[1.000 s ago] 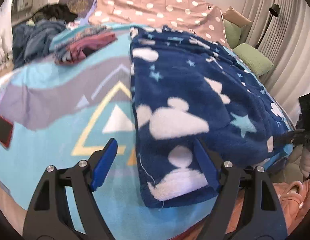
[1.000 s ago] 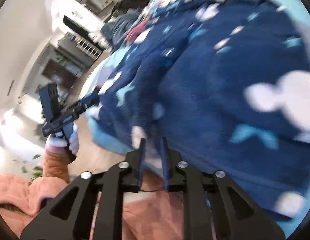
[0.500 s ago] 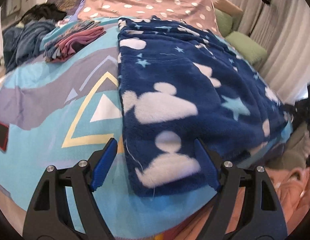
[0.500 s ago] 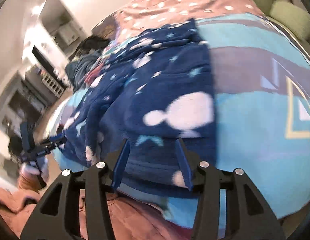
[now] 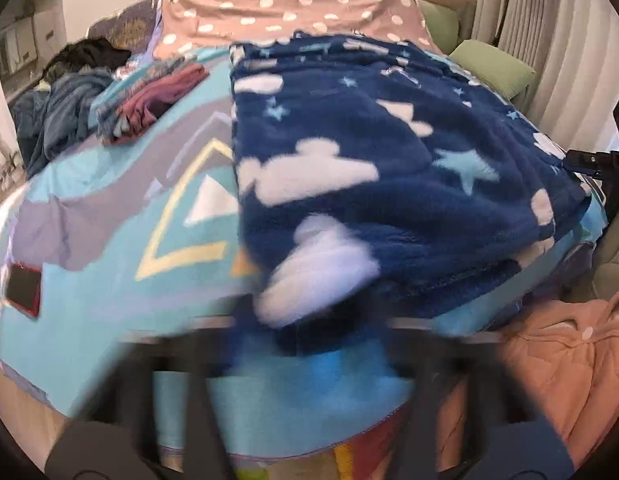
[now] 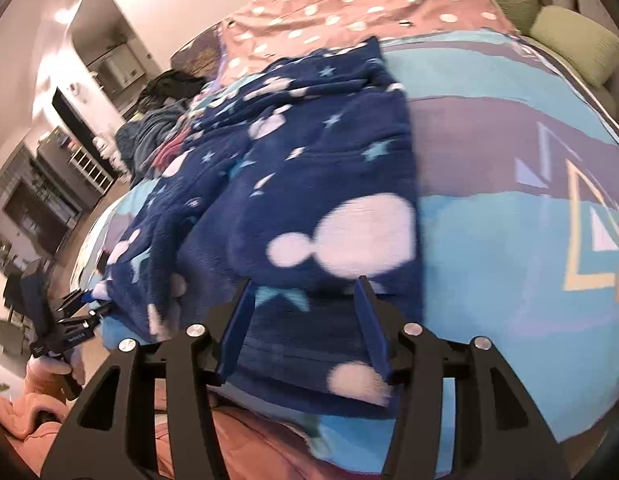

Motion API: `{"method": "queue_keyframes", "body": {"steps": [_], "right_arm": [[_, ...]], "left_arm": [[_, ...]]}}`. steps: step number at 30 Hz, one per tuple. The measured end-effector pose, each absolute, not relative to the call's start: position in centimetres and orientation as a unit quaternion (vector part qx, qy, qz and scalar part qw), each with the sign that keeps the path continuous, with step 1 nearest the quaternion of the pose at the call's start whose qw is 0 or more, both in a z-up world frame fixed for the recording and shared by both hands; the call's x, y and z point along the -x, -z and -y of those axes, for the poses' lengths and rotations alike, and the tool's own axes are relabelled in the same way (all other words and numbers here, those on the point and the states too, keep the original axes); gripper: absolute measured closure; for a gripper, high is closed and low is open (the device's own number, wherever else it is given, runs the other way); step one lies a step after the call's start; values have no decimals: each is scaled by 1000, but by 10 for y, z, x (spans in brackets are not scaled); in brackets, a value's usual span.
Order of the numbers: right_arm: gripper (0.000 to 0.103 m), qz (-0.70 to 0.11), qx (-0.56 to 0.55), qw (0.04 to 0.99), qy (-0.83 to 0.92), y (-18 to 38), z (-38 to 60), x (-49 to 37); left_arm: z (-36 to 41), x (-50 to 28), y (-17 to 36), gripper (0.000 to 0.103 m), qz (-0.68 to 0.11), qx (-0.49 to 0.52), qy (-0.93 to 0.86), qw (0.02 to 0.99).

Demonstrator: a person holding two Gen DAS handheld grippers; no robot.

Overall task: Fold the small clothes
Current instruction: 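Smooth the folded top with both grippers and release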

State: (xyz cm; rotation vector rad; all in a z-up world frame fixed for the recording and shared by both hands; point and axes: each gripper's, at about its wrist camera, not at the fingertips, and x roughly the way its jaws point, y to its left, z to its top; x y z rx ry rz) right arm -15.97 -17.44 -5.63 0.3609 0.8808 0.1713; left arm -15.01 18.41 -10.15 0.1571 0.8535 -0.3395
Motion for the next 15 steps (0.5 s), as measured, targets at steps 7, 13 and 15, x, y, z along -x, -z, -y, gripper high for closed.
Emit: {"method": "queue_keyframes", "body": {"steps": [7, 13, 15], "right_arm": [[50, -421, -190, 884, -65, 61, 186, 161], [44, -423, -182, 886, -41, 55, 198, 164], [43, -425, -196, 883, -33, 56, 207, 167]], "left_arm": [[-216, 163, 94, 94, -427, -51, 148, 891], [-213, 172, 90, 43, -413, -39, 171, 894], [-219, 169, 83, 32, -397, -3, 181, 900]]}}
